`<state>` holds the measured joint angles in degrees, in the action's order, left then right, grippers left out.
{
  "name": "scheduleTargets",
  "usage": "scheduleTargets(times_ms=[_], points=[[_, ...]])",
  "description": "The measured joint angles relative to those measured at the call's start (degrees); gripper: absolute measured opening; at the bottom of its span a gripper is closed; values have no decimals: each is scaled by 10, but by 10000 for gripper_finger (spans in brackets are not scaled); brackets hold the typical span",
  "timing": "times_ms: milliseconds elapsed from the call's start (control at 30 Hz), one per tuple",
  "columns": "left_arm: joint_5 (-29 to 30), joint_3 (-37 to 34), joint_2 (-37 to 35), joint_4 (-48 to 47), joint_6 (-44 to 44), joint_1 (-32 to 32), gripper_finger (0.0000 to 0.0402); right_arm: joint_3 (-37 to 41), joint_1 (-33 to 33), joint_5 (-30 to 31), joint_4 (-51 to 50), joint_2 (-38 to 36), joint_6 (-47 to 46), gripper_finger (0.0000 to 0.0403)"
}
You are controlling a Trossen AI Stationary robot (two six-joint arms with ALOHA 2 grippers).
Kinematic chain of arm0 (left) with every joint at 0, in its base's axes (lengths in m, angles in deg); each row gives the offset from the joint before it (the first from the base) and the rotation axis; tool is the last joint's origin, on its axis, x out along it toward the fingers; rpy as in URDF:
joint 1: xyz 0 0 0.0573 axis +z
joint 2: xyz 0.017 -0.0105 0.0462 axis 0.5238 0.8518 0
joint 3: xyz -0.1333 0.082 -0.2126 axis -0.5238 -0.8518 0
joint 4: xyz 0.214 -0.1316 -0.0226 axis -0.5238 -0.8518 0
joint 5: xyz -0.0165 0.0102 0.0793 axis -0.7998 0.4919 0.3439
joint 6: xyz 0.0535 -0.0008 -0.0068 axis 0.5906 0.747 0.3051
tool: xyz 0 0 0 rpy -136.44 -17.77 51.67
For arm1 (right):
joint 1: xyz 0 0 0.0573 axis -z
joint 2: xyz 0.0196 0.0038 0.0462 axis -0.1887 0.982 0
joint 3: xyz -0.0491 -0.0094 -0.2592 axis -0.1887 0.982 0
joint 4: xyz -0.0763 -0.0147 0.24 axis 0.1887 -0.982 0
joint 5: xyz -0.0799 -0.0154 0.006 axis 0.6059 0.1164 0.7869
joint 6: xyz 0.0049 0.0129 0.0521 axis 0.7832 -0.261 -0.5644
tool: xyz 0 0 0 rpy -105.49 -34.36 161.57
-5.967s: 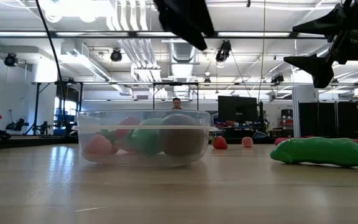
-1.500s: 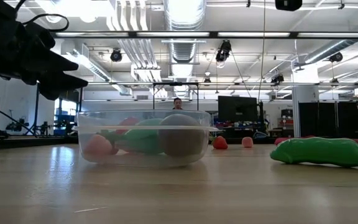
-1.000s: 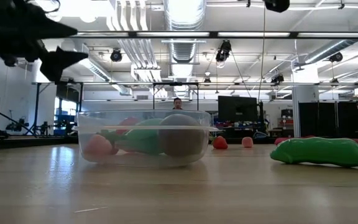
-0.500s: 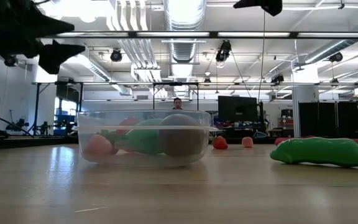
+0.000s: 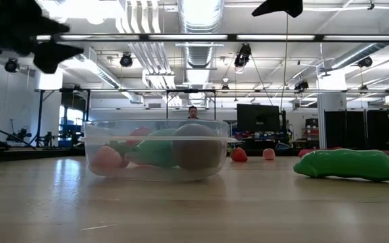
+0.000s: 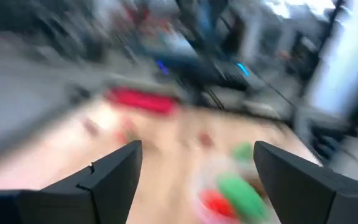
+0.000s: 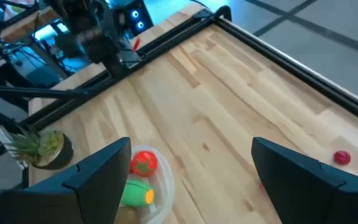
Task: Pick and placing Produce into tupperware
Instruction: Put the green pea into the bin
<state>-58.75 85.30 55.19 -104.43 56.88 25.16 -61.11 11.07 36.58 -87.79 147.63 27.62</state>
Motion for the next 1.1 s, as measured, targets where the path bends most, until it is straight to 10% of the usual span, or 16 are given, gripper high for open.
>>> scheduleTargets(times_ms=[500,1100], points=[[-90,-43,0,34,10,1,294,-14,3,43,-125,2,-69,325],[-92,-119,-1,159,6,1,294,-11,-73,-104,-388,81,-221,325]])
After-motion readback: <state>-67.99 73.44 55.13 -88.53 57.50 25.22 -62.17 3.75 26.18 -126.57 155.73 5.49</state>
